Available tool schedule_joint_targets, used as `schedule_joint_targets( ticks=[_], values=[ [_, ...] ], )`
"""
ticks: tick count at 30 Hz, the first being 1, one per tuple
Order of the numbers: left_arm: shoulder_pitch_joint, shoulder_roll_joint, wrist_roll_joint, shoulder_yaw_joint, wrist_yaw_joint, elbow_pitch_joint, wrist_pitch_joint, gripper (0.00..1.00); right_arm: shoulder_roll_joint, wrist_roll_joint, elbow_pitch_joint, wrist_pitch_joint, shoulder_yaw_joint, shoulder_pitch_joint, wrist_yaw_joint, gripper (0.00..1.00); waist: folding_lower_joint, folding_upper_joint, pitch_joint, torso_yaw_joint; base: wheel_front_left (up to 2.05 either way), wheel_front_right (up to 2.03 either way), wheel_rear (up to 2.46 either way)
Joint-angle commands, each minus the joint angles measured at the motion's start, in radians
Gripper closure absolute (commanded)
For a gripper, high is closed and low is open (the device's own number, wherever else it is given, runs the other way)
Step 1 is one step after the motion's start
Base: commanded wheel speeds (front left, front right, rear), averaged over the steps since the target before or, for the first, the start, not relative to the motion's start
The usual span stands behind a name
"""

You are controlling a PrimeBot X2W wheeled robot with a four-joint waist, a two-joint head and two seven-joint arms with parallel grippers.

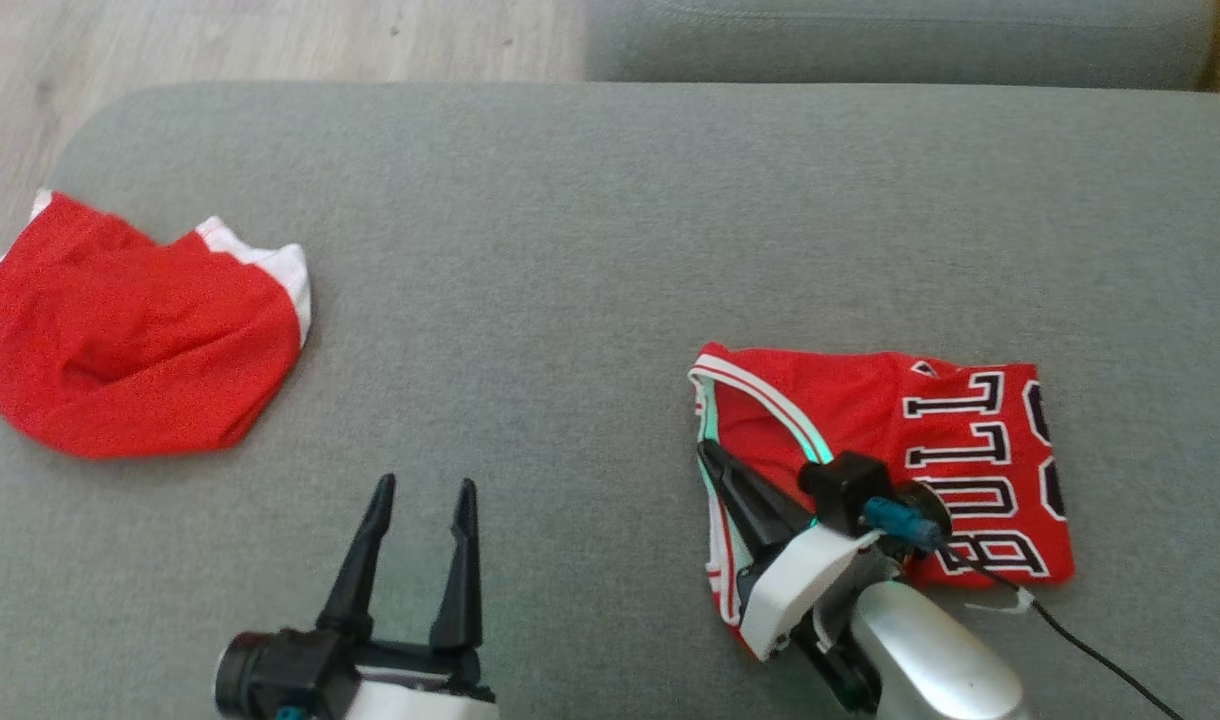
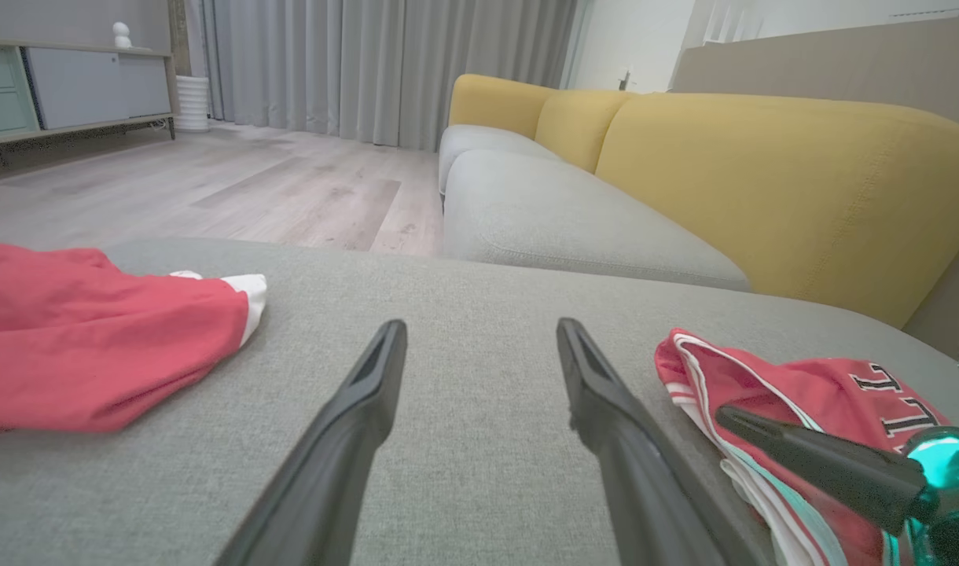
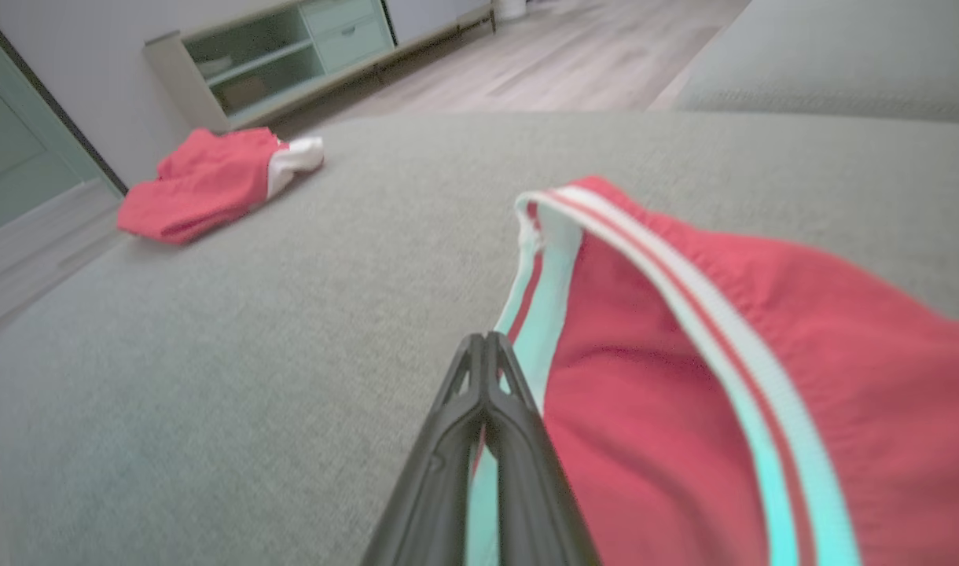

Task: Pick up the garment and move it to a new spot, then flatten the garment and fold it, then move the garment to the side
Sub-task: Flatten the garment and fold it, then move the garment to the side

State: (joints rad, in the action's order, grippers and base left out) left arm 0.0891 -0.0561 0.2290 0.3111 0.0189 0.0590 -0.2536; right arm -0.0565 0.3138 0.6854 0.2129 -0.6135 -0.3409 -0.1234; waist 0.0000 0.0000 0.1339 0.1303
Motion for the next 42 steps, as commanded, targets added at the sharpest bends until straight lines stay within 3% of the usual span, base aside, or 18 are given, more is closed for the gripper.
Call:
schedule_joint_targets(
  ticks=[1,6,7,8,9,10,11,16,23,30,42],
  values=[
    [-0.024,0.006,-0.007,-0.049,-0.005,-0.029,-0.008,0.0,0.006,0.021,-0.042,0.026,-0.003,-0.032,-0.007,1.0,0.0,0.0,-0.018,-0.022,0.0,0.0,0.0],
    [-0.026,0.006,-0.018,-0.083,-0.016,-0.031,-0.008,0.0,0.006,-0.007,-0.111,0.046,0.114,-0.009,-0.007,0.99,0.0,0.0,-0.053,-0.062,0.0,0.0,0.0],
    [-0.025,0.006,-0.021,-0.089,-0.02,-0.029,-0.008,0.0,0.006,-0.034,-0.131,0.047,0.153,0.004,-0.007,0.88,0.0,0.0,-0.062,-0.07,0.0,0.0,0.0],
    [-0.023,0.006,-0.024,-0.092,-0.024,-0.027,-0.008,0.0,0.006,-0.069,-0.16,0.048,0.198,0.02,-0.007,0.63,0.0,0.0,-0.071,-0.076,0.0,0.0,0.0],
    [-0.021,0.006,-0.028,-0.095,-0.029,-0.025,-0.008,0.0,0.006,-0.107,-0.195,0.048,0.247,0.042,-0.007,0.55,0.0,0.0,-0.081,-0.081,0.0,0.0,0.0],
    [-0.018,0.006,-0.03,-0.097,-0.032,-0.023,-0.008,0.0,0.005,-0.141,-0.237,0.048,0.295,0.07,-0.007,0.22,0.0,0.0,-0.088,-0.084,0.0,0.0,0.0],
    [-0.015,0.006,-0.032,-0.099,-0.036,-0.019,-0.008,0.0,-0.001,-0.171,-0.278,0.048,0.34,0.102,-0.007,0.0,0.0,0.0,-0.099,-0.087,0.0,0.0,0.0],
    [0.007,0.006,-0.046,-0.105,-0.052,-0.001,-0.008,0.0,-0.043,-0.211,-0.46,0.049,0.513,0.27,-0.007,0.0,0.0,0.0,-0.136,-0.092,0.0,0.0,0.0],
    [0.034,0.006,-0.074,-0.129,-0.062,0.029,-0.008,0.0,-0.094,-0.199,-0.534,0.049,0.606,0.42,-0.007,0.0,0.0,0.0,-0.161,-0.085,0.0,0.0,0.0],
    [0.076,0.006,-0.098,-0.182,-0.056,0.06,-0.008,0.0,-0.093,-0.187,-0.501,0.049,0.614,0.506,-0.007,0.0,0.0,0.0,-0.18,-0.067,0.0,0.0,0.0],
    [0.101,0.006,-0.099,-0.224,-0.056,0.066,-0.008,0.0,-0.069,-0.187,-0.483,0.049,0.591,0.516,-0.007,0.0,0.0,0.0,-0.185,-0.042,0.0,0.0,0.0]
  ],
)
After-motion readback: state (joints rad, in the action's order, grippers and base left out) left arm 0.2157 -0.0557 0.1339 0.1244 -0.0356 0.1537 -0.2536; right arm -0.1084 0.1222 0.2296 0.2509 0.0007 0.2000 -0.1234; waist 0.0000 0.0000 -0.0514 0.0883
